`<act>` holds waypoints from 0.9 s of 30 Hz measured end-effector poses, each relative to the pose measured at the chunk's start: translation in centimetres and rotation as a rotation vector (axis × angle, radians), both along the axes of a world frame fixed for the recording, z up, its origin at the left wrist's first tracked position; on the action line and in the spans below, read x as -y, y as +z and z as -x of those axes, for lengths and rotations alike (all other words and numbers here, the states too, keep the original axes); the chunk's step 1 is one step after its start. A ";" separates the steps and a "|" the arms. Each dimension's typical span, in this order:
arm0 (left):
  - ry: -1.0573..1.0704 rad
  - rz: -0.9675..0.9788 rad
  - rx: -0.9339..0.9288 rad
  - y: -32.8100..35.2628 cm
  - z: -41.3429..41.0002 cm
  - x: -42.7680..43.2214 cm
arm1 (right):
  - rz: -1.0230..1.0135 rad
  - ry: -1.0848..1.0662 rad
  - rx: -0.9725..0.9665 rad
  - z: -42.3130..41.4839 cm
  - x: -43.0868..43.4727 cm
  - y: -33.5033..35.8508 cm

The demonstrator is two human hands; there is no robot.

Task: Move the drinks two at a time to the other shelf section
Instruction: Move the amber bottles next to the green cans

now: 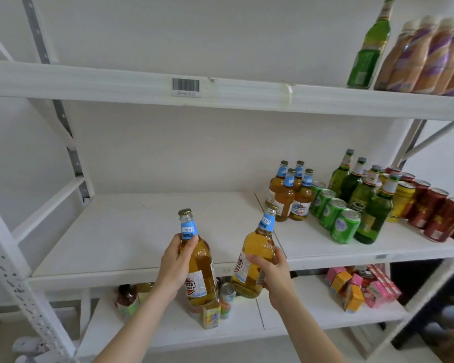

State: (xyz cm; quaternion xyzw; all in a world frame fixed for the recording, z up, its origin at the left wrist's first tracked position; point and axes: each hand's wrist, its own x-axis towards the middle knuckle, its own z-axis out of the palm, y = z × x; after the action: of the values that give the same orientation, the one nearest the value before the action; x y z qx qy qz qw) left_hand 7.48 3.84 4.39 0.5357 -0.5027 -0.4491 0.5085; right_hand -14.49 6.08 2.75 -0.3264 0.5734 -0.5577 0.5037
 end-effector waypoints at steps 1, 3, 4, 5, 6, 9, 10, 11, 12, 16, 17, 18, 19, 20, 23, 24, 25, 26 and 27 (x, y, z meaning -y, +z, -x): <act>-0.001 -0.002 -0.001 -0.1 1.4 -0.5 | -0.002 0.001 -0.008 1.4 -0.6 0.1; -0.008 -0.003 -0.009 -0.4 4.2 -1.4 | -0.006 -0.002 -0.018 4.1 -1.6 0.1; -0.012 -0.003 -0.012 -0.5 5.5 -1.7 | -0.010 -0.002 -0.025 5.3 -2.1 0.2; -0.019 -0.003 -0.012 -0.6 6.8 -2.0 | -0.012 -0.001 -0.031 6.5 -2.6 0.2; -0.026 -0.002 -0.010 -0.6 7.9 -2.1 | -0.011 -0.003 -0.037 7.6 -3.0 0.3; -0.049 0.002 0.009 -0.5 11.0 -2.2 | -0.006 -0.017 -0.054 10.6 -3.5 0.3; -0.058 0.006 0.016 -0.4 12.0 -2.1 | -0.007 -0.026 -0.057 11.5 -3.5 0.3; -0.067 0.008 0.024 -0.4 12.8 -1.9 | -0.006 -0.035 -0.057 12.4 -3.5 0.3; -0.077 0.009 0.032 -0.3 13.6 -1.6 | -0.005 -0.043 -0.056 13.1 -3.3 0.3; -0.114 0.010 0.068 -0.2 16.5 0.0 | 0.009 -0.057 -0.050 15.8 -2.0 0.6; -0.117 0.012 0.067 -0.1 17.2 0.6 | 0.017 -0.062 -0.051 16.4 -1.6 0.6; -0.121 0.017 0.063 0.0 17.9 1.2 | 0.025 -0.062 -0.052 17.0 -1.0 0.7; -0.126 0.023 0.063 0.0 18.7 1.9 | 0.032 -0.061 -0.049 17.5 -0.4 0.7; -0.131 0.028 0.063 0.1 19.4 2.7 | 0.039 -0.058 -0.047 18.1 0.4 0.7; -0.151 0.043 0.079 0.3 21.6 5.1 | 0.050 -0.051 -0.050 19.8 2.8 0.6; -0.154 0.051 0.083 0.4 22.4 6.0 | 0.054 -0.051 -0.054 20.4 3.6 0.6; -0.153 0.056 0.081 0.6 23.1 6.8 | 0.053 -0.054 -0.059 20.9 4.5 0.5; -0.154 0.061 0.074 0.7 23.7 7.5 | 0.051 -0.057 -0.065 21.5 5.3 0.4; -0.157 0.066 0.066 0.8 24.3 8.2 | 0.046 -0.061 -0.067 22.1 6.1 0.2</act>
State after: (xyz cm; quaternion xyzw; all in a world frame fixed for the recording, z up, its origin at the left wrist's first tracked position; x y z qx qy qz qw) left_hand -16.80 -4.39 5.23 0.4923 -0.5740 -0.4529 0.4723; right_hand -36.57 -0.06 2.91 -0.3386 0.5869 -0.5745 0.4591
